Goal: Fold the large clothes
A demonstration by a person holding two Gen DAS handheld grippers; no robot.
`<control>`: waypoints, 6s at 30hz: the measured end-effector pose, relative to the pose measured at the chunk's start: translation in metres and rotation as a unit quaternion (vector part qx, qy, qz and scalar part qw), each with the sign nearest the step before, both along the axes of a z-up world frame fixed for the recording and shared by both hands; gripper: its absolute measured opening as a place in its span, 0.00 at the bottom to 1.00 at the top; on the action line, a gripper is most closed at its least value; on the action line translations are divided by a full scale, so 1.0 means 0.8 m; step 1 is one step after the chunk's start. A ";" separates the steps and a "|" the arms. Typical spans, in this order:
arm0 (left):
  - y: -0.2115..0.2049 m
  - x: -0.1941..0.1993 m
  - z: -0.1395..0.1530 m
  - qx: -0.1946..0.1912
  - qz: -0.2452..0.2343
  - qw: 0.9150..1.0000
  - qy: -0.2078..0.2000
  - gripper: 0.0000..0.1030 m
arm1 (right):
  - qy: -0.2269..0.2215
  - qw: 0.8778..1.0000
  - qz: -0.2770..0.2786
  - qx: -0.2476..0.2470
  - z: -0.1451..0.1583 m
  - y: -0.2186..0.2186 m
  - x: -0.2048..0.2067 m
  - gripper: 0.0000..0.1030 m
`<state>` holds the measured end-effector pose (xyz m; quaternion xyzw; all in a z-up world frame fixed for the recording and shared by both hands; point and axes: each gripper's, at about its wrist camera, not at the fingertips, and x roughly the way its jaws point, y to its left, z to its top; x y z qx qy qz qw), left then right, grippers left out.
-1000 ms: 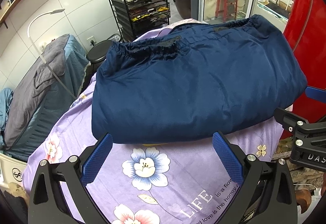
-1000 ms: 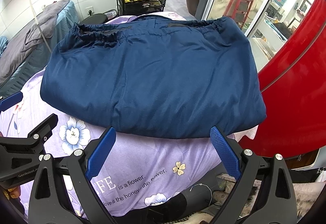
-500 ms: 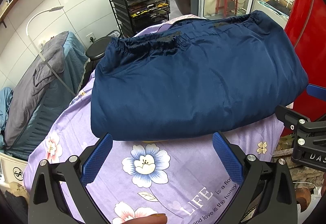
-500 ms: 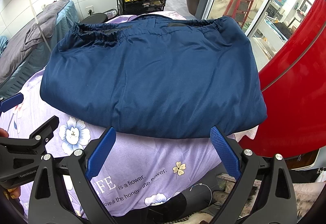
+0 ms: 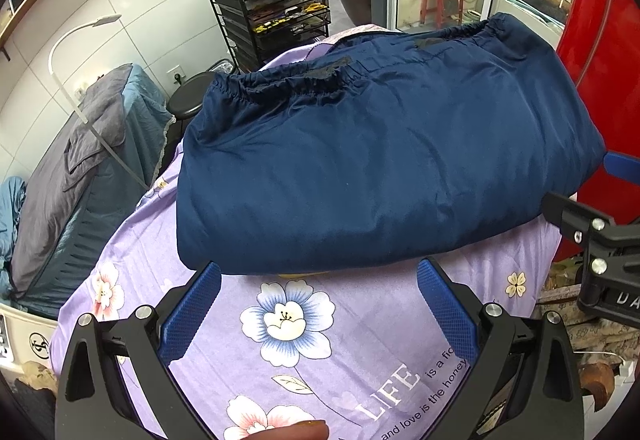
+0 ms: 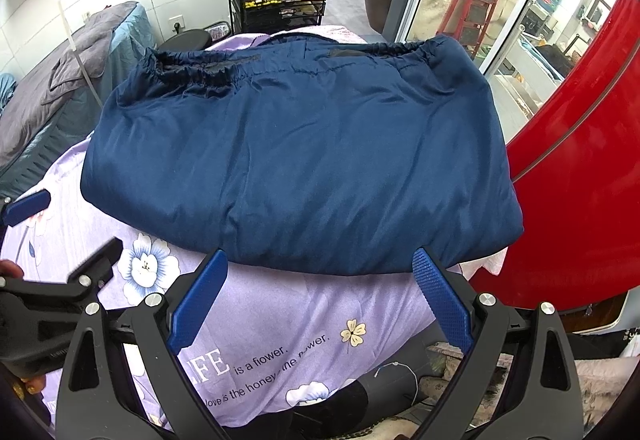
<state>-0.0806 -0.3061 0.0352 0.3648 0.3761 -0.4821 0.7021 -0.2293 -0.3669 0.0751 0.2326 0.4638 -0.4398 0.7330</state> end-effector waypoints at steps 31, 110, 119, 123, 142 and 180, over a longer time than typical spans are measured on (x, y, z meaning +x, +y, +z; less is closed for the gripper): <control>0.006 -0.028 0.003 0.001 -0.024 1.000 0.007 0.94 | -0.028 1.000 0.012 -0.007 0.015 0.016 0.034 0.90; 0.003 -0.025 0.002 -0.003 -0.019 1.000 0.003 0.94 | -0.031 0.999 0.007 -0.006 0.014 0.021 0.038 0.90; 0.003 -0.025 0.002 -0.003 -0.018 1.000 0.003 0.94 | -0.031 0.999 0.007 -0.006 0.013 0.023 0.038 0.90; 0.003 -0.025 0.002 -0.003 -0.019 1.000 0.002 0.94 | -0.031 0.999 0.008 -0.006 0.013 0.023 0.038 0.90; 0.002 -0.025 0.005 -0.004 -0.017 1.000 -0.008 0.94 | -0.031 1.000 0.006 -0.005 0.013 0.023 0.036 0.90; 0.003 -0.031 0.003 -0.021 -0.024 0.999 -0.010 0.94 | -0.046 0.999 -0.004 -0.016 0.013 0.028 0.042 0.90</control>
